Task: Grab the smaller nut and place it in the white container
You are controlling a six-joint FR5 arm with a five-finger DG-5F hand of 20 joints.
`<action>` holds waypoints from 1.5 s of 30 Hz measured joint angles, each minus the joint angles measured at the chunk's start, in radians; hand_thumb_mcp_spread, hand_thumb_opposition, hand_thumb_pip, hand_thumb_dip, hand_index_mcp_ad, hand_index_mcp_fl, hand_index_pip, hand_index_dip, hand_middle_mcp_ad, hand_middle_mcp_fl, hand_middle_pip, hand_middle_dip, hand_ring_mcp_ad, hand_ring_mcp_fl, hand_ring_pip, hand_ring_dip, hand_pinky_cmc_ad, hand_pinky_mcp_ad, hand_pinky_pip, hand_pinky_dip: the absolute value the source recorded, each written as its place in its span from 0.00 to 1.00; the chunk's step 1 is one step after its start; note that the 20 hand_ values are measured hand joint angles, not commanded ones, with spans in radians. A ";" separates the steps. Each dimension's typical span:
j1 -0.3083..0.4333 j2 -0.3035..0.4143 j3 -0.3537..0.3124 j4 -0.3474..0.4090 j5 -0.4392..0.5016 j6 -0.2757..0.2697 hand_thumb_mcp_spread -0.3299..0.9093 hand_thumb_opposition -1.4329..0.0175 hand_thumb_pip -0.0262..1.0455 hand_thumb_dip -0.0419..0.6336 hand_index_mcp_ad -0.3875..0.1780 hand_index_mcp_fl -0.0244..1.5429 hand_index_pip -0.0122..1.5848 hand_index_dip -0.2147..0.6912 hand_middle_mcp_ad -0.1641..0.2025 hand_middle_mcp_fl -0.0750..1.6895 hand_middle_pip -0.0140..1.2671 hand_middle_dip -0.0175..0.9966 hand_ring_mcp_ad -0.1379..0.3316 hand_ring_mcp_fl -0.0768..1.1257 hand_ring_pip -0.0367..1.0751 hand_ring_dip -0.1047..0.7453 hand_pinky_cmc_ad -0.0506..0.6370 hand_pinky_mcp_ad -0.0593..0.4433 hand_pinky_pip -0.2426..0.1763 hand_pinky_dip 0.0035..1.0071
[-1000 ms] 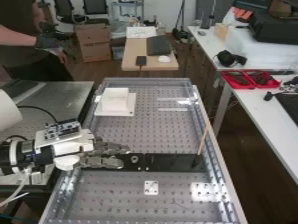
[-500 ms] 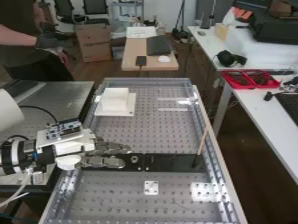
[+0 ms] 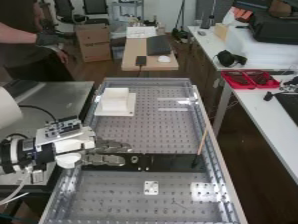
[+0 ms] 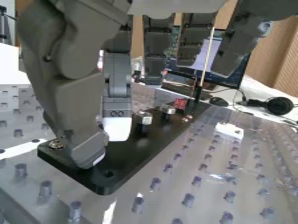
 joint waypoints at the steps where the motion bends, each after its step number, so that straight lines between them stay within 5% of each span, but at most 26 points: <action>1: 0.001 0.005 -0.002 0.007 -0.001 0.008 0.69 0.34 0.49 0.36 0.35 0.41 0.93 0.33 0.49 0.19 0.11 0.20 0.48 0.09 0.13 0.21 0.58 0.58 0.59 0.19; 13: 0.012 0.064 -0.022 0.066 -0.015 0.088 0.69 0.34 0.49 0.36 0.35 0.41 0.93 0.34 0.49 0.20 0.11 0.20 0.48 0.10 0.13 0.21 0.58 0.58 0.62 0.19; 28: 0.070 0.296 -0.121 0.174 -0.046 0.251 0.69 0.34 0.49 0.36 0.35 0.41 0.92 0.36 0.49 0.20 0.11 0.20 0.48 0.10 0.13 0.21 0.58 0.58 0.63 0.19; 45: 0.382 0.522 -0.260 0.141 0.353 0.350 0.69 0.34 0.49 0.36 0.35 0.44 0.89 0.38 0.49 0.20 0.11 0.20 0.48 0.10 0.13 0.21 0.58 0.57 0.63 0.19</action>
